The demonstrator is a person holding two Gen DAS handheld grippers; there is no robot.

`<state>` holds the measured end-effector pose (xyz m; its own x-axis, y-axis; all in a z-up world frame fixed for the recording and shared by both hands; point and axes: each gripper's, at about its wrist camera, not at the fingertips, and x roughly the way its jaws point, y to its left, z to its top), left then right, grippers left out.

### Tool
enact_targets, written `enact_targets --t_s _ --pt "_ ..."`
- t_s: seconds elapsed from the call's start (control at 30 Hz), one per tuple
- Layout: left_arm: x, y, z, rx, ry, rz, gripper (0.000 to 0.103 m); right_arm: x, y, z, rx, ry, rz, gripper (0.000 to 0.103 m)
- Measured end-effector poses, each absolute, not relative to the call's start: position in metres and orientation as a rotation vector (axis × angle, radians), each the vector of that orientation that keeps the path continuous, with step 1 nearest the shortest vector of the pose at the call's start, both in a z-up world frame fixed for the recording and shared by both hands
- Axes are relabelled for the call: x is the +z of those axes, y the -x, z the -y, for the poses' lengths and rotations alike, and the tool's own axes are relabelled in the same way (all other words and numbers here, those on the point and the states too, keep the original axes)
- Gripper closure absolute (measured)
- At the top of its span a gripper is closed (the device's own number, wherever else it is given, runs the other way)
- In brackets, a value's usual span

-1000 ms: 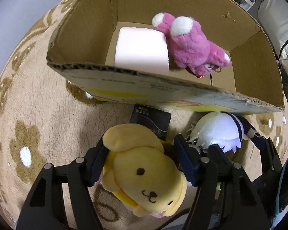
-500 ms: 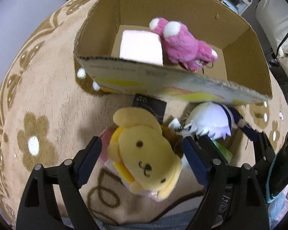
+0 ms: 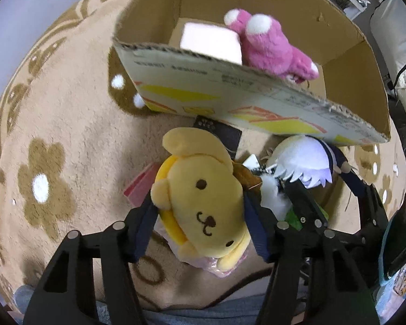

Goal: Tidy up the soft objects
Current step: 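Grasp the yellow plush dog with the left tool while the right tool grasps the purple-haired doll, then lift the yellow dog and purple-haired doll and carry them over the box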

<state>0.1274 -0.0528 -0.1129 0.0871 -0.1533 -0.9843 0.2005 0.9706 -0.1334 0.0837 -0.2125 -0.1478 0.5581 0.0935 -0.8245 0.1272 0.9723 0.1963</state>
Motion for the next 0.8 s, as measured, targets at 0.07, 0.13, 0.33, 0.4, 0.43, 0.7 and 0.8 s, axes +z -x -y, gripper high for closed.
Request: enact_targets --t_s 0.07,0.13,0.33,0.4,0.43,0.7,0.8 --pt "-0.109 -0.129 0.049 -0.254 -0.044 -1.438 0.045 -0.148 -0.086 0.214 -0.019 -0.259 -0.979 0.000" --pt "-0.105 -0.130 0.044 -0.244 -0.054 -1.417 0.046 -0.149 -0.088 0.216 -0.020 -0.272 -0.981 0.000" --pt "-0.094 -0.136 0.037 -0.213 -0.134 -1.349 0.046 -0.146 -0.095 0.221 -0.041 -0.321 -0.966 0.000" --pt "-0.095 -0.134 0.043 -0.210 -0.138 -1.341 0.046 -0.146 -0.095 0.219 -0.044 -0.307 -0.964 0.000" --pt "-0.096 -0.134 0.044 -0.209 -0.135 -1.342 0.046 -0.146 -0.091 0.216 -0.039 -0.307 -0.962 0.003" --pt "-0.094 -0.129 0.034 -0.174 -0.129 -1.327 0.046 -0.137 -0.080 0.214 -0.007 -0.330 -0.931 0.018" --pt "-0.094 -0.130 0.033 -0.158 -0.139 -1.319 0.045 -0.131 -0.082 0.214 0.012 -0.321 -0.909 0.020"
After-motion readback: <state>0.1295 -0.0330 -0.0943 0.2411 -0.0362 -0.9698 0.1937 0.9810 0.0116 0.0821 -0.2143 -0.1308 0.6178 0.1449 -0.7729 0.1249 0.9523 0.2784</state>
